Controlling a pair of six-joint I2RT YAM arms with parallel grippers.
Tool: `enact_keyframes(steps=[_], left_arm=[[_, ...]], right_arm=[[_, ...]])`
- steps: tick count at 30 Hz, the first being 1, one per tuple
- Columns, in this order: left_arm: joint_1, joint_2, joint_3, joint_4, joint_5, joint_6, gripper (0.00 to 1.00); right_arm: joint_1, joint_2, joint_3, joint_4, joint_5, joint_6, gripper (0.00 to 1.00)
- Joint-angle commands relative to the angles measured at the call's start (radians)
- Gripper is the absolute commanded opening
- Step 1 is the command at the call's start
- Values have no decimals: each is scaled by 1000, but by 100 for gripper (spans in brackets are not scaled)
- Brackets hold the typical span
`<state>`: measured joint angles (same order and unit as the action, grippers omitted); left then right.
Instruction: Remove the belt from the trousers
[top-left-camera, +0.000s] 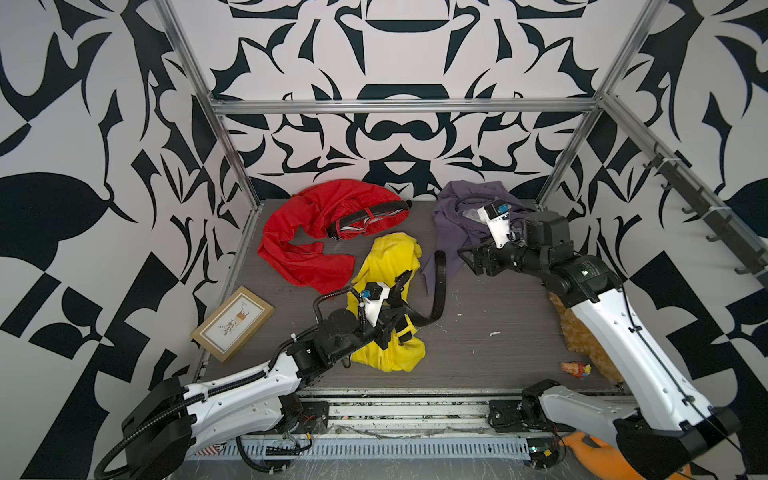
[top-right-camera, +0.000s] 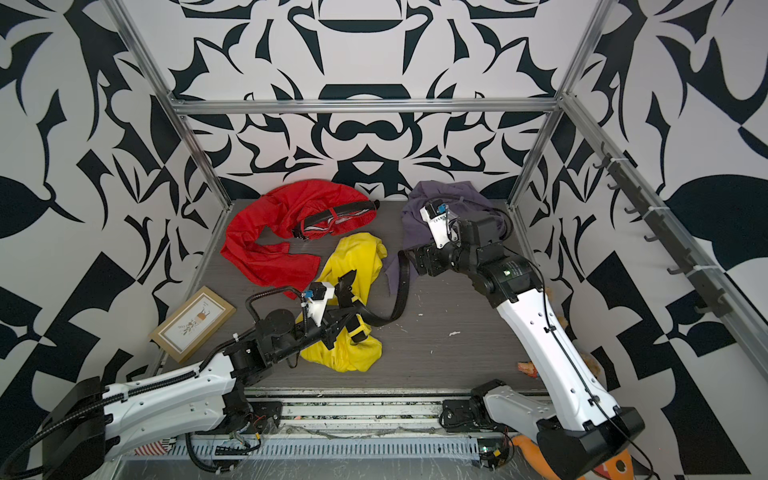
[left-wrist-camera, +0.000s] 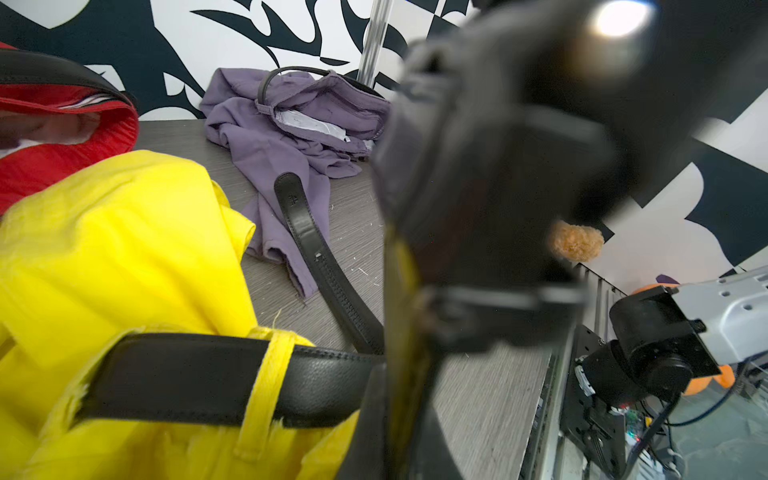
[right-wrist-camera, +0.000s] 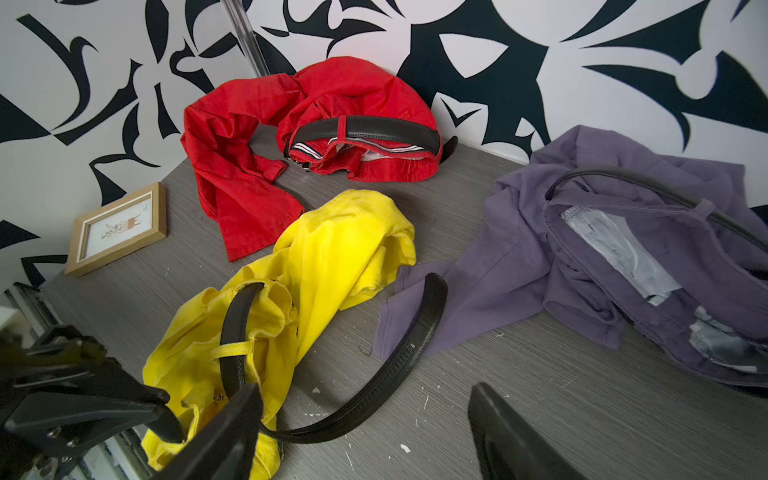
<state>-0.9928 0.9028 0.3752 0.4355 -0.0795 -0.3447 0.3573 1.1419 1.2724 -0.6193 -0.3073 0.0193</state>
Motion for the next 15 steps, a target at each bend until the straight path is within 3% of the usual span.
enact_keyframes(steps=[1,6,15], left_arm=[[6,-80,-37,-115,-16,-19,0],[6,-207,-67,-253,-41,-58,0],[6,-314,-62,-408,-85,-72,0]], right_arm=[[7,85,-119,142,-101,95,78],[136,215,-243,357,-49,170,78],[287,574,-138,475,94,409,77]])
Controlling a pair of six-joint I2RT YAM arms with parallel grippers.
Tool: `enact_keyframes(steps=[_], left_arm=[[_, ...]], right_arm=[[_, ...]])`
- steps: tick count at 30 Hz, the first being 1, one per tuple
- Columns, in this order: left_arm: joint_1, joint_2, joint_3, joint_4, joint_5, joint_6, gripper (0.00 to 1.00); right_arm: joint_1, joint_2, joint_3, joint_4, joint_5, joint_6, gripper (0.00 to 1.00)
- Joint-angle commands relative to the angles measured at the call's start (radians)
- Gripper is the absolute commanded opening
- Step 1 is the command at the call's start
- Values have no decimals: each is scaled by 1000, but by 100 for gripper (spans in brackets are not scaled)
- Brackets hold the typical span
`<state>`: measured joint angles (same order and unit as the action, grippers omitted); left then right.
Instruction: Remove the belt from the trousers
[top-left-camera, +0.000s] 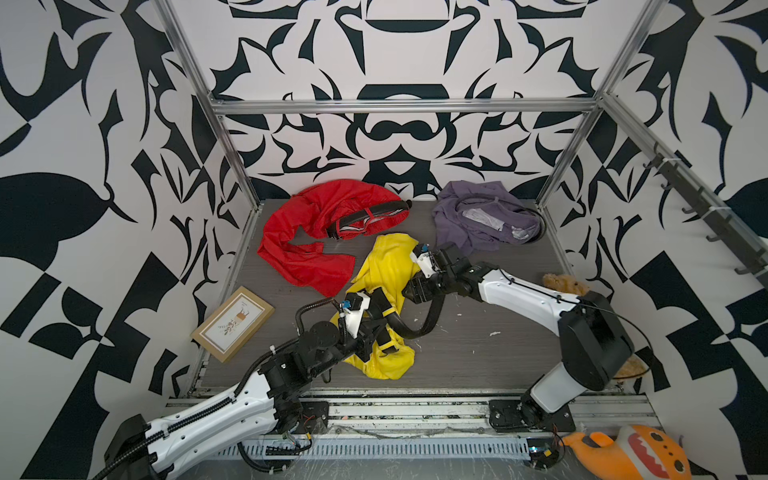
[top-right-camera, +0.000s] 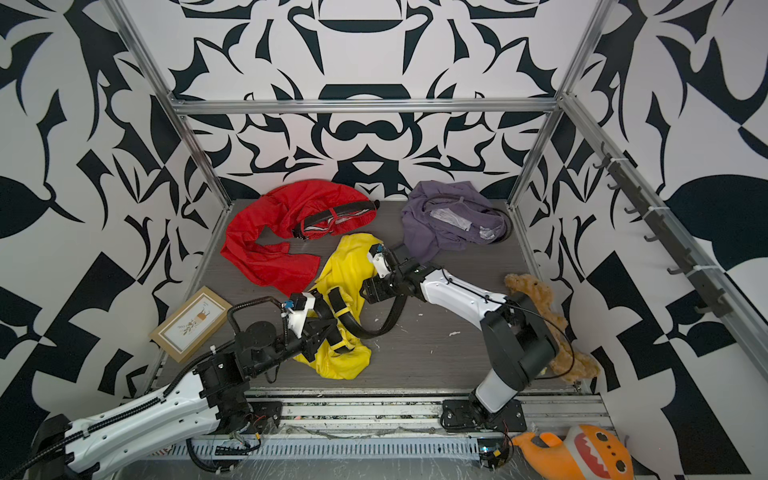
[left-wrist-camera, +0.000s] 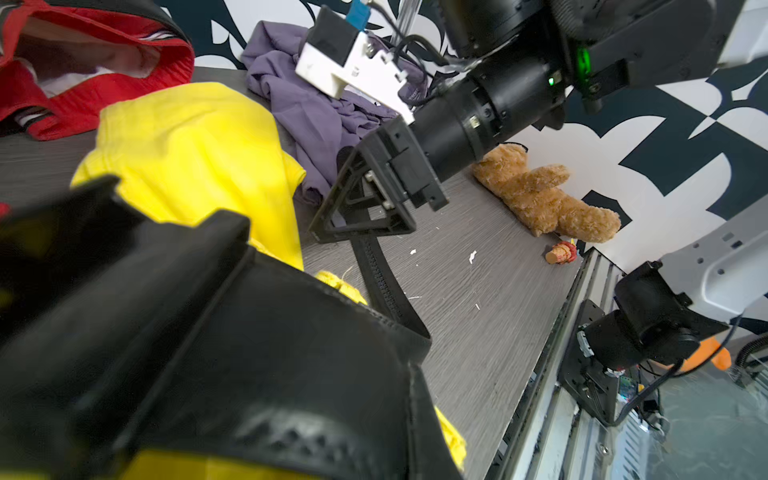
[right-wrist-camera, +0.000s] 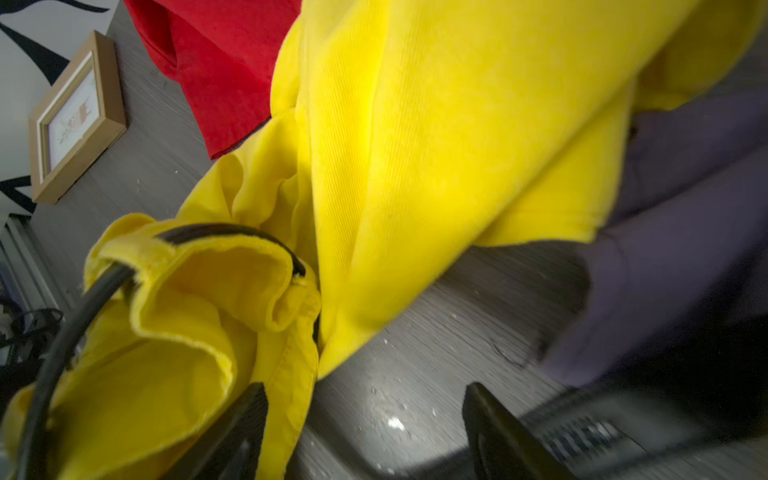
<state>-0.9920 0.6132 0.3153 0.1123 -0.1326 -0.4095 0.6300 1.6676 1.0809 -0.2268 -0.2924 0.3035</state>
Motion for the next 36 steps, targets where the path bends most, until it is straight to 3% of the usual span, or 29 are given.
enact_keyframes(steps=[1,2,3,5,6,7,11,16,21,25,26,28,31,36], left_arm=[[6,-31,-2,-94,-36,-6,0],[6,-37,-2,-102,-40,-7,0],[6,-41,-4,-105,-43,-4,0],[5,-41,-3,-108,-50,9,0],[6,-37,-1,-106,-54,23,0],[6,-30,5,-106,-60,41,0],[6,6,53,-116,-54,129,0],[18,48,111,-137,-32,237,0],[58,66,117,-96,-63,277,0],[115,74,72,9,-67,256,0],[133,80,62,33,-55,244,0],[171,99,50,77,-16,214,0],[214,123,58,108,32,186,0],[251,143,70,117,72,182,0]], right_arm=[[21,89,69,79,104,152,76],[23,125,78,85,114,173,72],[24,158,83,120,118,201,61],[17,204,80,205,136,258,29],[7,218,79,251,145,282,7],[-6,219,81,266,169,299,0],[-85,114,42,231,317,278,0],[-290,-160,-111,123,399,209,0],[-393,-337,-152,-94,358,141,0],[-378,-413,-153,-241,293,104,51],[-362,-434,-154,-267,292,99,59],[-313,-483,-150,-323,316,92,90],[-213,-552,-136,-394,342,63,93],[18,-584,-210,-298,385,38,96]])
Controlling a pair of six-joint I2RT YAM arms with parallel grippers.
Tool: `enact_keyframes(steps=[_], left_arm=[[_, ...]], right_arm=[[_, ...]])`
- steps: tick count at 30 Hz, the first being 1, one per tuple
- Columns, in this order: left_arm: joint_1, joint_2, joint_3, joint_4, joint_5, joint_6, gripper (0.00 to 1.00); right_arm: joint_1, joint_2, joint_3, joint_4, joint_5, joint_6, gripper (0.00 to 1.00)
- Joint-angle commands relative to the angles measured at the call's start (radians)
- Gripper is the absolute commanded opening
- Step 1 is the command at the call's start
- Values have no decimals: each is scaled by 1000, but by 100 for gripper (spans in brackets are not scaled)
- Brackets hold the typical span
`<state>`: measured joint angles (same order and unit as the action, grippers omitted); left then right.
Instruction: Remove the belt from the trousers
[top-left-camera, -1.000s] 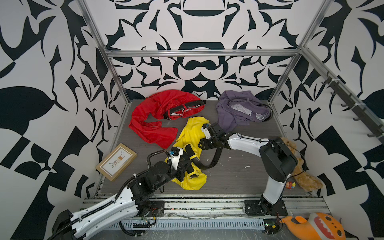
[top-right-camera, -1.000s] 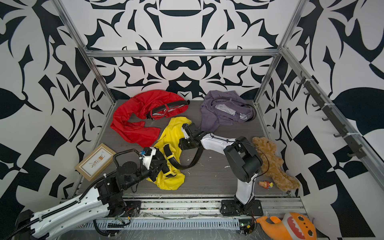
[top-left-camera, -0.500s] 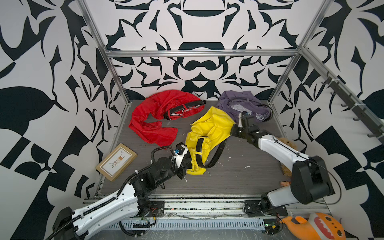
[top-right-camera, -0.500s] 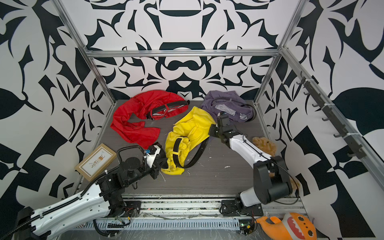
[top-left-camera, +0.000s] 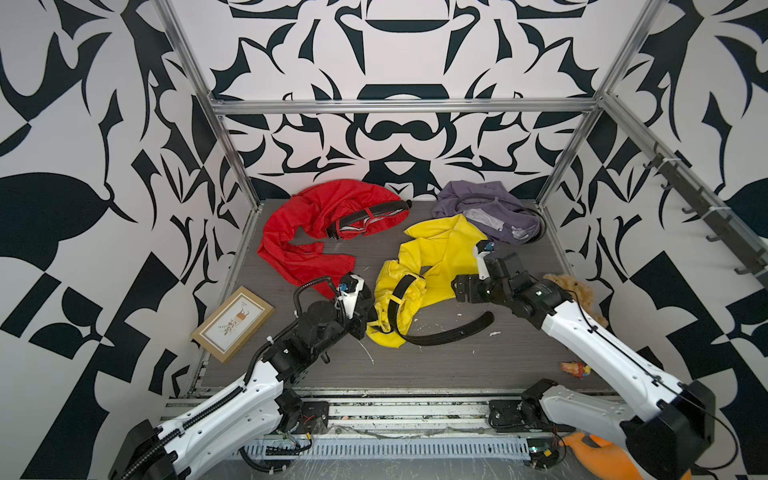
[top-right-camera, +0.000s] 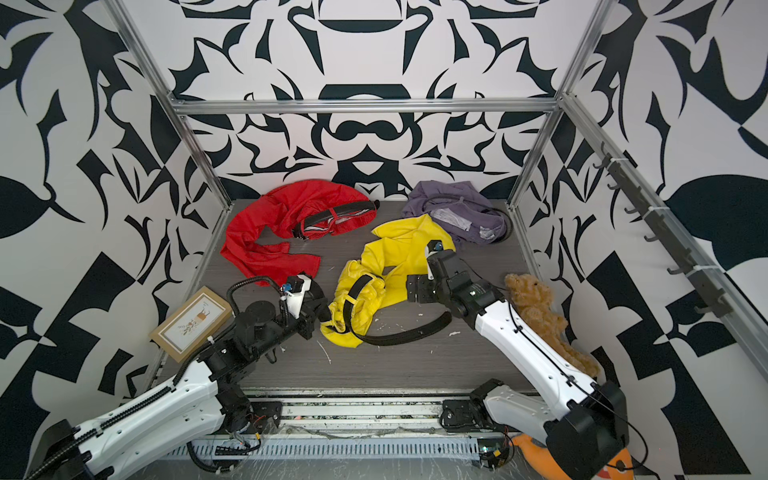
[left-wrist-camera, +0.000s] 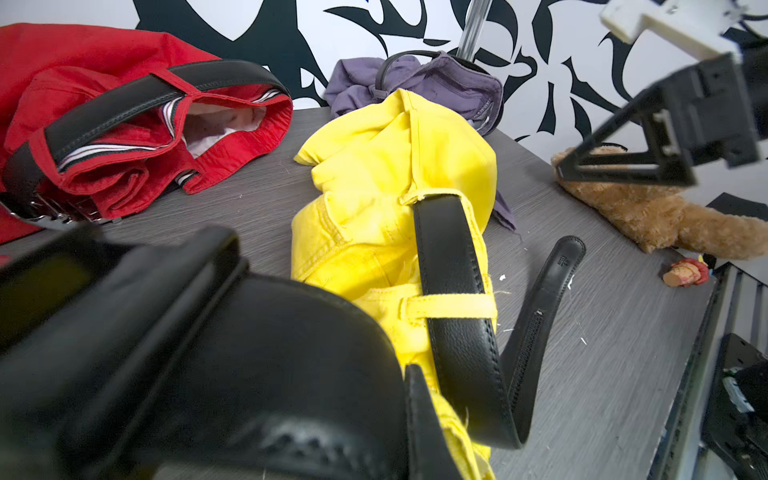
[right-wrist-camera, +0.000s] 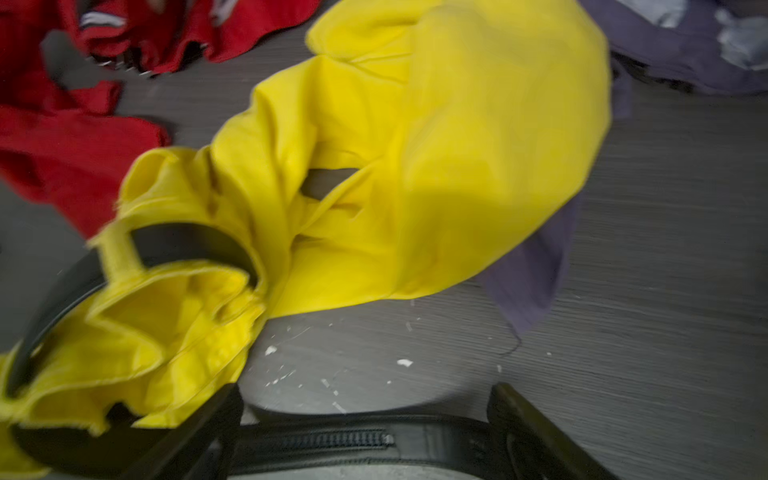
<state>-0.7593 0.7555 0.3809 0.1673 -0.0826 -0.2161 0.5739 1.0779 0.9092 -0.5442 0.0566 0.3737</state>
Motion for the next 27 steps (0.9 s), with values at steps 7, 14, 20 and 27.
enact_keyframes(steps=[7,14,20,27], left_arm=[[43,-12,-14,84,35,-41,0],[54,-10,-13,82,52,-46,0],[58,-2,-13,92,73,-59,0],[59,-5,-17,90,88,-66,0]], right_arm=[[117,157,-177,398,-64,9,95],[116,314,-242,746,-155,78,92],[116,443,-225,920,-163,119,89],[116,611,-175,1065,-16,205,67]])
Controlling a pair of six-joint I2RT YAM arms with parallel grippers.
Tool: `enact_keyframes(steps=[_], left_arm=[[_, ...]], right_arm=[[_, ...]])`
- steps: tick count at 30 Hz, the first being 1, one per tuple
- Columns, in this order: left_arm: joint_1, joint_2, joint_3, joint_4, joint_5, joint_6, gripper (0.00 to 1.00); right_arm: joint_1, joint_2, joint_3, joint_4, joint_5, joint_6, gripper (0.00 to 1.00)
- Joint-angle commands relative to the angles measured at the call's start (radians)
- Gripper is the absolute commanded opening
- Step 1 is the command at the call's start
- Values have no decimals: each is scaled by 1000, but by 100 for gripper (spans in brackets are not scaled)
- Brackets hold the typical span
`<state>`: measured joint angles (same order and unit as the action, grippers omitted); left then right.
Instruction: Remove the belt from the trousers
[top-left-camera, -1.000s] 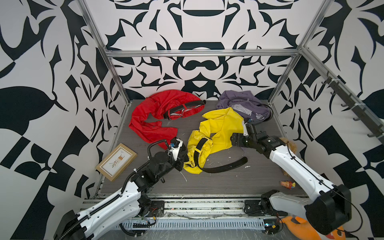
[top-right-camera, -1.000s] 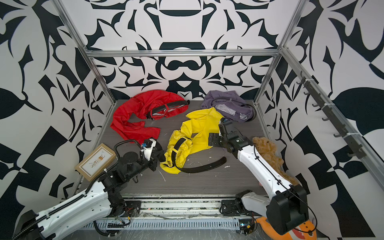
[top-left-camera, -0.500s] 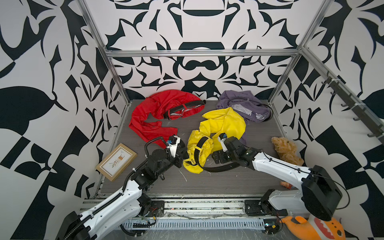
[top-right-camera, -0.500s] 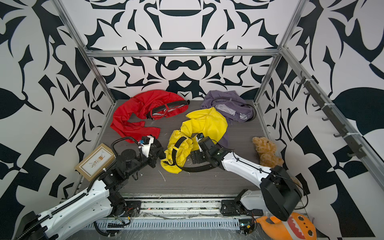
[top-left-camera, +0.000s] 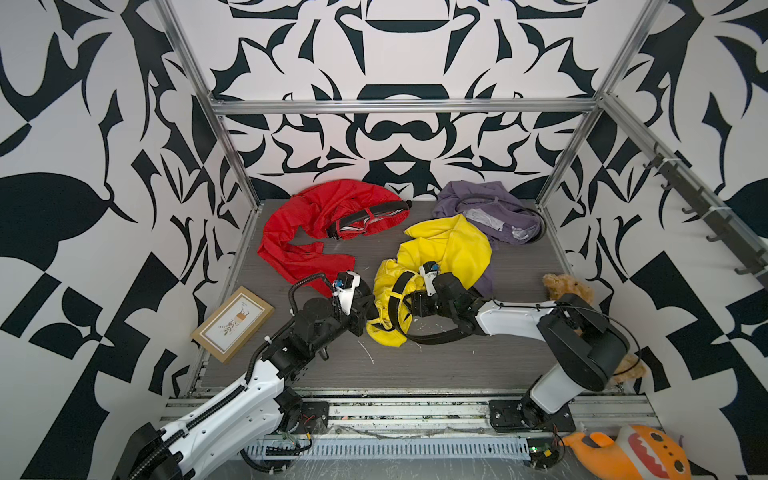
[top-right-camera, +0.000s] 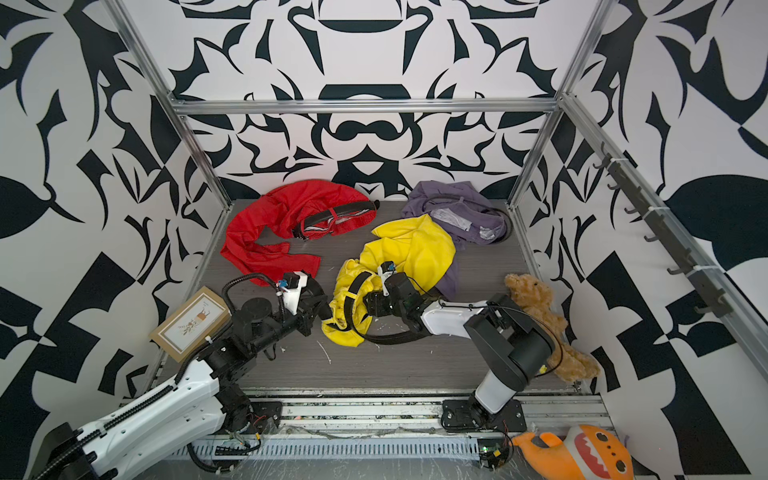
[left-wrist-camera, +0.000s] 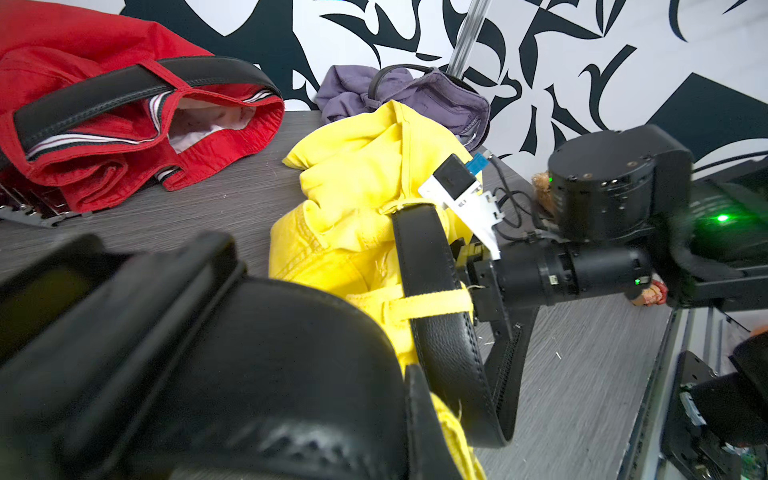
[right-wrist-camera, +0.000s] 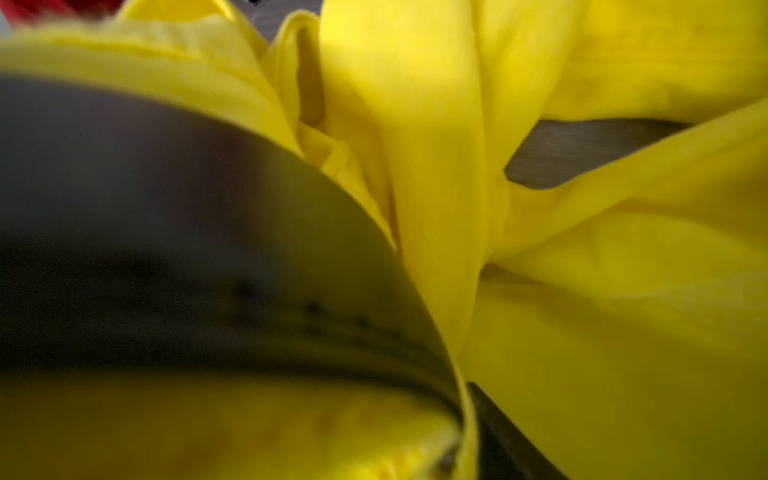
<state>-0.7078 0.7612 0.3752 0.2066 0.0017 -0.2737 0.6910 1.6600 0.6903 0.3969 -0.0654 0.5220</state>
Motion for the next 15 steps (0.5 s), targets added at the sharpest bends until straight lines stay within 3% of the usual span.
enact_keyframes(steps=[1,4,9,12,15], left_arm=[[8,-15,-13,47,5,-8,0],[13,-43,-11,20,-1,-4,0],[53,-136,22,-87,-7,34,0],[101,-186,52,-146,16,54,0],[153,-207,78,-180,63,58,0]], right_arm=[[-1,47,50,132,142,64,64],[-1,65,85,61,299,66,59],[-10,-44,184,-283,511,-30,54],[-63,-120,207,-406,541,-105,53],[-149,-165,216,-471,494,-142,52]])
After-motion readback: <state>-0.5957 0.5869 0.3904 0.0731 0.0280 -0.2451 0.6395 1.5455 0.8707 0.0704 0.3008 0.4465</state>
